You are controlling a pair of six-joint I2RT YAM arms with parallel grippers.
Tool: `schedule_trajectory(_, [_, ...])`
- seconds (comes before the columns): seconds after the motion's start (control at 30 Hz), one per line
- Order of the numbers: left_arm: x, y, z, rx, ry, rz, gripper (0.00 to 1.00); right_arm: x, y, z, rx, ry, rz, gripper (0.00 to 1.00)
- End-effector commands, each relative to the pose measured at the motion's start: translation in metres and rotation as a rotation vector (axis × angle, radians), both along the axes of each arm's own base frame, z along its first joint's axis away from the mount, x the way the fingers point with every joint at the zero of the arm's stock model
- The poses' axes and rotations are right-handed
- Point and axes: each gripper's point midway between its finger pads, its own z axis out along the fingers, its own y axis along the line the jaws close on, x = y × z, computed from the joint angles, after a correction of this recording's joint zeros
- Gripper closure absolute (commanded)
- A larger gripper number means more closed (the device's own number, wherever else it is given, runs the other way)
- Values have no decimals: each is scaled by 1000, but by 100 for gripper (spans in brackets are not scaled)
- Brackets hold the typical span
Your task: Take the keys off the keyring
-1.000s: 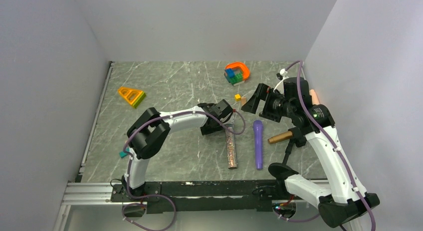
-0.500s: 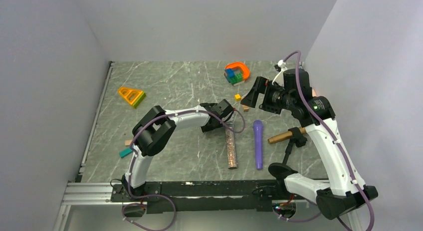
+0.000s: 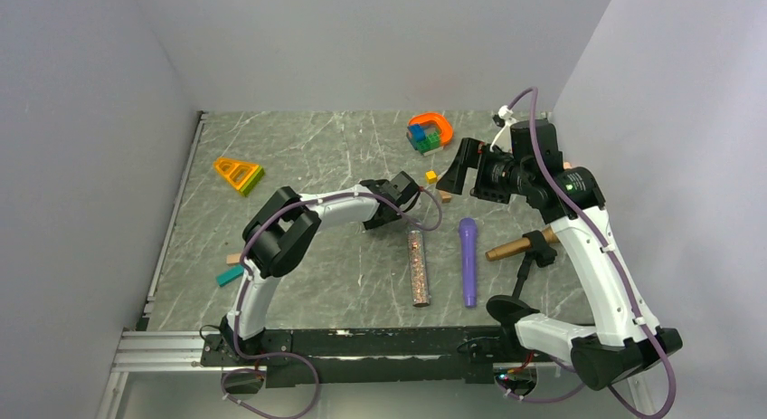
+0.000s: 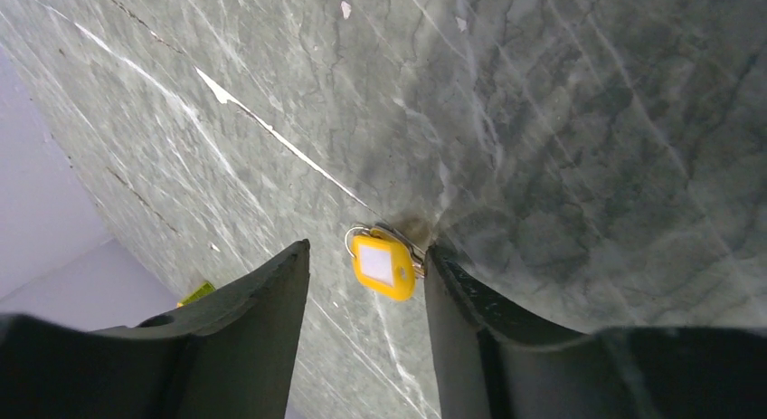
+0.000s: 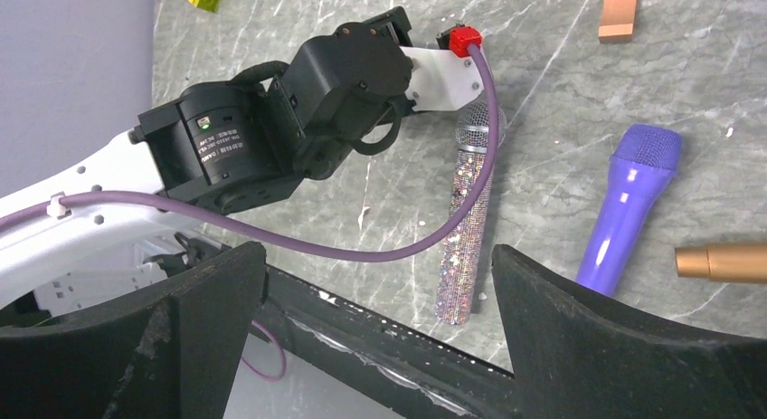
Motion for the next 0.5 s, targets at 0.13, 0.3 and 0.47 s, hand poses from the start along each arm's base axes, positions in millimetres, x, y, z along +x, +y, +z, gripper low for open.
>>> schedule_trajectory(0.13, [0, -6, -8, -15, 21, -17, 61, 5, 0, 10, -7, -32, 16, 0])
schedule_trajectory(0.3, [1, -10, -1, -32, 16, -25, 74, 6, 0, 9, -6, -29, 14, 0])
schedule_trajectory(0.47, [6, -12, 11, -37, -11, -28, 100, 6, -1, 8, -5, -29, 9, 0])
